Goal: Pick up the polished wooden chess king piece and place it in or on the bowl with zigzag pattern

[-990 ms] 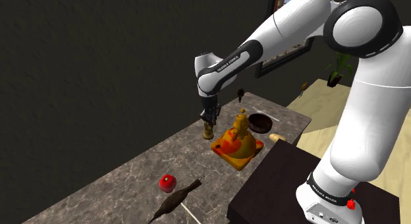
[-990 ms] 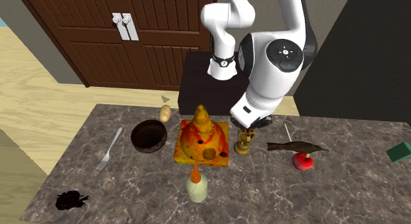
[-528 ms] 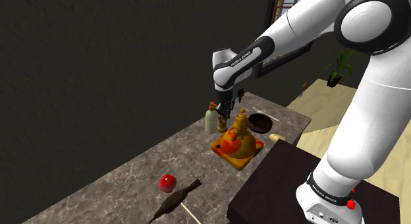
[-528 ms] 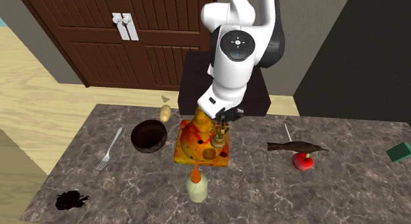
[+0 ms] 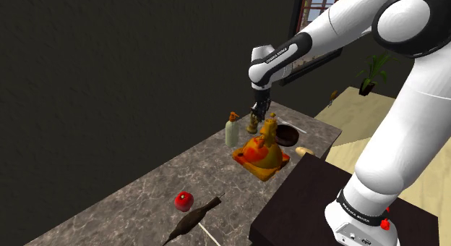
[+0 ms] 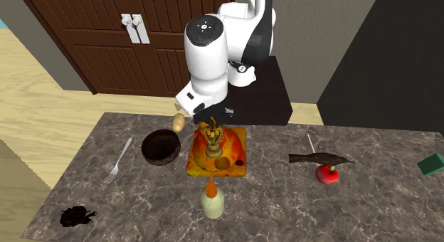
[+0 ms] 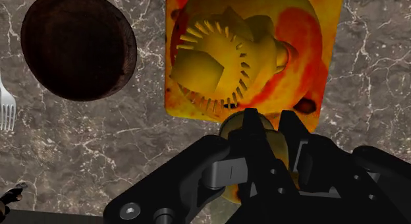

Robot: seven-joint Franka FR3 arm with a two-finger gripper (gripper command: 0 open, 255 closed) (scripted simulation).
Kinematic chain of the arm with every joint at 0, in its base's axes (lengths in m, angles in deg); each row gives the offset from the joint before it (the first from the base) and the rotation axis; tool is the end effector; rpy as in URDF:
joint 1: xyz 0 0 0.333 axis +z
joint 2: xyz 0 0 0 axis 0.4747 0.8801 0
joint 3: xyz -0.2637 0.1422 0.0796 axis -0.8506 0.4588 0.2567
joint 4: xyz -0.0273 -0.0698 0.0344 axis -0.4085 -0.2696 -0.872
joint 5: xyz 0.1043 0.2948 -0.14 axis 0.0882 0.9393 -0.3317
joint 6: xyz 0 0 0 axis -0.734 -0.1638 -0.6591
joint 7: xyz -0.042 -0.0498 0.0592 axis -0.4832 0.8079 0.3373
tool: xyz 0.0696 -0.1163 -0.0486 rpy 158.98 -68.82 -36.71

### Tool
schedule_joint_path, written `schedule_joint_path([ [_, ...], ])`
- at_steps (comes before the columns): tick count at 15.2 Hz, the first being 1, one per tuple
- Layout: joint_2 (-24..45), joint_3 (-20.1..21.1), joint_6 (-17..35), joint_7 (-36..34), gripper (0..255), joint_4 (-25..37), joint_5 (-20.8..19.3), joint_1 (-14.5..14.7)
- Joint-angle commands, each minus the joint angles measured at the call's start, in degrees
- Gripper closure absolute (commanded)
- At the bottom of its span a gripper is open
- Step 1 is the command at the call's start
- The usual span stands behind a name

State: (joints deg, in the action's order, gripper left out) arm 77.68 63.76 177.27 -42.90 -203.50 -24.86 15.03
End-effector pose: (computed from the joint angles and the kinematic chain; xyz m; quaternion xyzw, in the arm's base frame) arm 0.4538 -0.1151 0.3251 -0.9974 0.0310 0.0647 0.0020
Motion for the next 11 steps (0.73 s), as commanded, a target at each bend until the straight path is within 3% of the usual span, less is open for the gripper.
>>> schedule_joint_path([
  [1, 1.1, -2.2, -0.5, 3.2, 255, -0.2, -2.2, -2.2],
  [3, 1.3, -3.5, -0.7, 5.9, 255, 0.4, -2.6, -3.7],
  [4, 0.9, -2.4, 1.6, 4.3, 255, 1.3, -2.0, -2.6],
  [5, 0.9, -2.4, 1.6, 4.3, 0, 1.3, -2.0, -2.6],
  [9, -2.5, -1.7, 9.4, 18.3, 0, 0.1, 4.5, -2.8],
  [11, -2.3, -1.6, 11.0, 20.1, 0, -0.2, 5.6, -2.7],
])
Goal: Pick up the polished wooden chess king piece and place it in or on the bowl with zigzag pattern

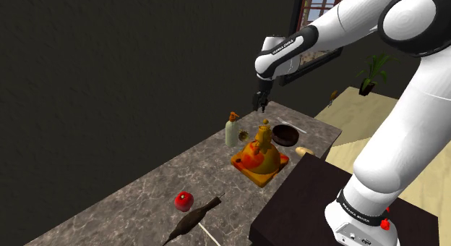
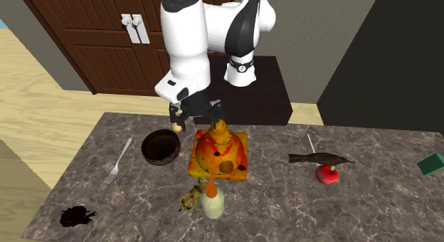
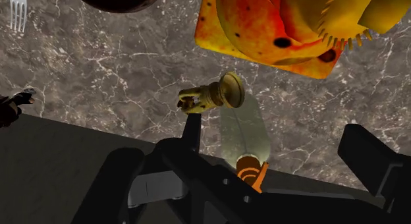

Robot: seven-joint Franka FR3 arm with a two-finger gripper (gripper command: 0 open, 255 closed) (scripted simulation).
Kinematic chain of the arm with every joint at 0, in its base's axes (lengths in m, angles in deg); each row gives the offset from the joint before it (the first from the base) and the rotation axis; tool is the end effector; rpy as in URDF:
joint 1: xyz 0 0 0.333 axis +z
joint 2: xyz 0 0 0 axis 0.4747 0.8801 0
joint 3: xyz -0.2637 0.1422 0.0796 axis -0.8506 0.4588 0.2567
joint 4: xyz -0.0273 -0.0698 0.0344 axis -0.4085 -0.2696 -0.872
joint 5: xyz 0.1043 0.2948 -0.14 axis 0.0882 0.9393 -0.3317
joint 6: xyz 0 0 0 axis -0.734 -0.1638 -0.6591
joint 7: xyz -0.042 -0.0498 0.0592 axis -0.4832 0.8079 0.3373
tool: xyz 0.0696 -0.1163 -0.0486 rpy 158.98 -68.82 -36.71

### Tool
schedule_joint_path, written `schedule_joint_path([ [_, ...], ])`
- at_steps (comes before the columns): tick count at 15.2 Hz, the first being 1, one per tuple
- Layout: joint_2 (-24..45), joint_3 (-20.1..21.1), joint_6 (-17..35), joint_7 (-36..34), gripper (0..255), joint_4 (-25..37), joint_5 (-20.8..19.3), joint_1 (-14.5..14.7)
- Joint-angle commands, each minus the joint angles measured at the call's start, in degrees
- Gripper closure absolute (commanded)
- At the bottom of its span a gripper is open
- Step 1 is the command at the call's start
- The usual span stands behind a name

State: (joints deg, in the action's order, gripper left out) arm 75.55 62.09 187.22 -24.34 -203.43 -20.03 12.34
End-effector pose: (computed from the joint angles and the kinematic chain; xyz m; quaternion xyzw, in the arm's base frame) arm 0.4692 -0.1532 0.3582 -0.9968 -0.0653 -0.0470 0.0026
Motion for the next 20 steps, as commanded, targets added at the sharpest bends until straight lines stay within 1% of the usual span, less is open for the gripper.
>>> schedule_joint_path([
  [1, 0.3, 0.0, 1.7, 1.6, 0, -0.5, 0.9, 0.0],
  [7, 3.4, 0.2, 5.8, 2.0, 0, -1.5, 1.3, 0.1],
  [14, 3.4, 0.2, 5.8, 2.0, 0, -1.4, 1.3, 0.1],
  [15, 3.4, 0.2, 5.8, 2.0, 255, -1.4, 1.3, 0.1],
  [20, 3.4, 0.2, 5.8, 2.0, 255, -1.4, 1.3, 0.1],
])
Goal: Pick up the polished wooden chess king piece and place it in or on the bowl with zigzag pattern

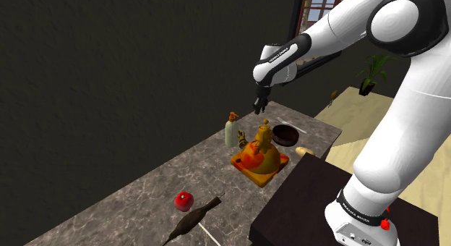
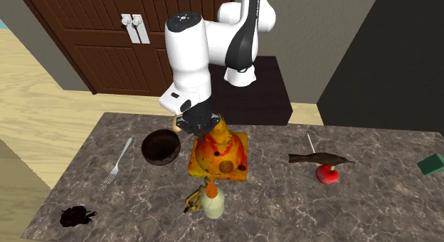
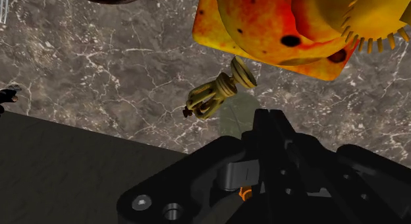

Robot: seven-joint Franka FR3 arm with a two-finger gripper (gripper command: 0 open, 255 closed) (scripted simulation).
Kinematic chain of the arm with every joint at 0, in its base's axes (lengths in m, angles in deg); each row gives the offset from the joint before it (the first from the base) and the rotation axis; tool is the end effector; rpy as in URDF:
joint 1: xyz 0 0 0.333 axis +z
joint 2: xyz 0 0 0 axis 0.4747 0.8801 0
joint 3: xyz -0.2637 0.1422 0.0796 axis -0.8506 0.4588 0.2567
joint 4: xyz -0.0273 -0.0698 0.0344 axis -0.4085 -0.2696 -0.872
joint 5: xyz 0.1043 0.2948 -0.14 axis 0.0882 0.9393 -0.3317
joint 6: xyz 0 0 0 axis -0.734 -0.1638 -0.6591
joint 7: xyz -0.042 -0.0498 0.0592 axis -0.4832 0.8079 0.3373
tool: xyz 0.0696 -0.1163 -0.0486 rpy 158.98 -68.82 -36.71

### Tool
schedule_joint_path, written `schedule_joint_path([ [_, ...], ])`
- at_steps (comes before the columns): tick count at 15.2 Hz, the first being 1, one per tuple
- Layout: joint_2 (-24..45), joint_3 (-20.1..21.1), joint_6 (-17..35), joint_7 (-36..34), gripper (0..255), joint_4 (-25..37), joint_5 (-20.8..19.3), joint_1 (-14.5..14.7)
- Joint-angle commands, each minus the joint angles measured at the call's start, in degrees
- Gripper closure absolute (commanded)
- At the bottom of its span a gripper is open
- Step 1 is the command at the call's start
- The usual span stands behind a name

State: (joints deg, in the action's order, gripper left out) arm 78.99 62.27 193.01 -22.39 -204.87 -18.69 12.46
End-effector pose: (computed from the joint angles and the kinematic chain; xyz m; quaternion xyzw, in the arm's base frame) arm 0.4764 -0.1532 0.3285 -0.9956 -0.0744 -0.0563 0.0032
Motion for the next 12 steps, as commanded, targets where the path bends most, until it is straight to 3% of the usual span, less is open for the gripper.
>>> schedule_joint_path([
  [1, 0.0, 0.0, 0.0, 0.0, 255, 0.0, 0.0, 0.0],
  [4, 0.0, 0.0, 0.0, 0.0, 255, 0.0, 0.0, 0.0],
  [5, 0.0, 0.0, 0.0, 0.0, 0, 0.0, 0.0, 0.0],
  [12, 16.1, -1.5, 3.5, -23.1, 0, 10.8, -5.0, 4.4],
])
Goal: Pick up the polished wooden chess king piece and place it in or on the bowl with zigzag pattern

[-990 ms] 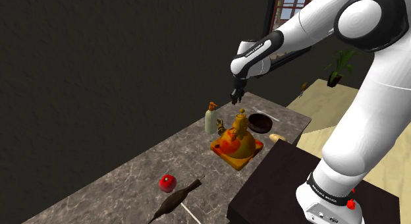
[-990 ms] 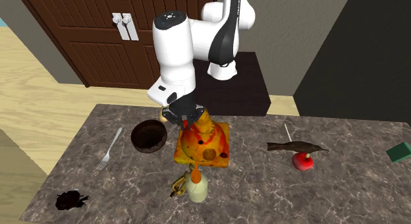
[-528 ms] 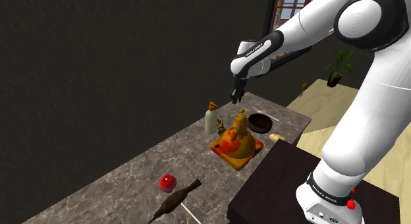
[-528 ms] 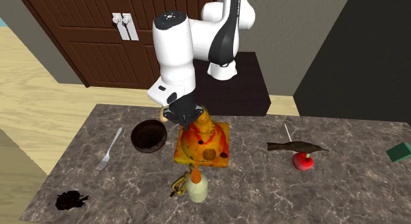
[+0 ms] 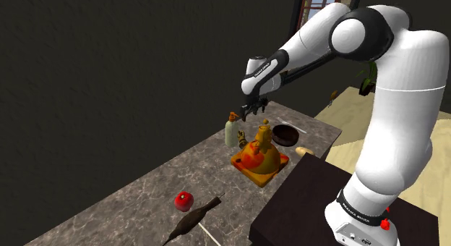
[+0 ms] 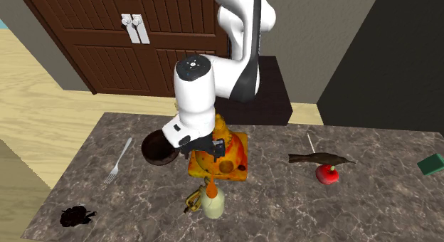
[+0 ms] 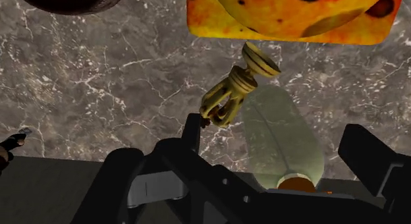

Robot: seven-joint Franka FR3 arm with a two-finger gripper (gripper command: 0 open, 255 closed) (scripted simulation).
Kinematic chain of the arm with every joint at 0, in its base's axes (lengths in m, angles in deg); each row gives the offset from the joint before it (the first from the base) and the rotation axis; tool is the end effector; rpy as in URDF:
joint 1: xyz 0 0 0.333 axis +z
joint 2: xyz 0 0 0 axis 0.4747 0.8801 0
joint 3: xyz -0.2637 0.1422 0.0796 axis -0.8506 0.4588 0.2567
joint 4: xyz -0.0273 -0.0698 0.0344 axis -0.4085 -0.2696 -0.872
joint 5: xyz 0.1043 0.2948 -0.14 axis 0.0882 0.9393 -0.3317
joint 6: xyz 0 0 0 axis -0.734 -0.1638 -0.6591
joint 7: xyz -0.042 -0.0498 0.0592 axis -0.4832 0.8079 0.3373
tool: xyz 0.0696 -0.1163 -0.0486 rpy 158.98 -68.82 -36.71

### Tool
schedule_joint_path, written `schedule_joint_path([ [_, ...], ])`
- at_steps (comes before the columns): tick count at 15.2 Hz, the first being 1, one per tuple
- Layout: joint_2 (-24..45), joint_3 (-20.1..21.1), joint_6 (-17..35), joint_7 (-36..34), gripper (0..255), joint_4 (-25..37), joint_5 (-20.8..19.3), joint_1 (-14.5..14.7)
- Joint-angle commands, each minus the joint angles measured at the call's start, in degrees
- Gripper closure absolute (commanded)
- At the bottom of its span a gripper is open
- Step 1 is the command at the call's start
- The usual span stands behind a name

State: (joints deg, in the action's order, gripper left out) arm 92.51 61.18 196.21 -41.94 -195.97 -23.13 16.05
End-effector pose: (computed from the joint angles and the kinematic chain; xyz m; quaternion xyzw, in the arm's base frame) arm 0.5301 -0.1472 0.2704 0.9983 -0.0441 0.0353 0.0160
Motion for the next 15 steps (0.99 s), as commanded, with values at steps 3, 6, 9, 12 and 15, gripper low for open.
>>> schedule_joint_path([
  [3, 9.8, -2.2, 0.0, -11.8, 0, 8.2, -1.1, 2.9],
  [6, 17.2, -3.9, -1.2, -18.9, 0, 15.4, -0.7, 4.6],
  [9, 24.9, -5.5, -3.4, -25.5, 0, 23.4, 0.4, 5.6],
  [12, 32.8, -6.9, -6.4, -31.6, 0, 32.6, 1.8, 5.9],
  [15, 35.3, -7.0, -6.1, -32.4, 0, 34.6, 2.1, 5.7],
])
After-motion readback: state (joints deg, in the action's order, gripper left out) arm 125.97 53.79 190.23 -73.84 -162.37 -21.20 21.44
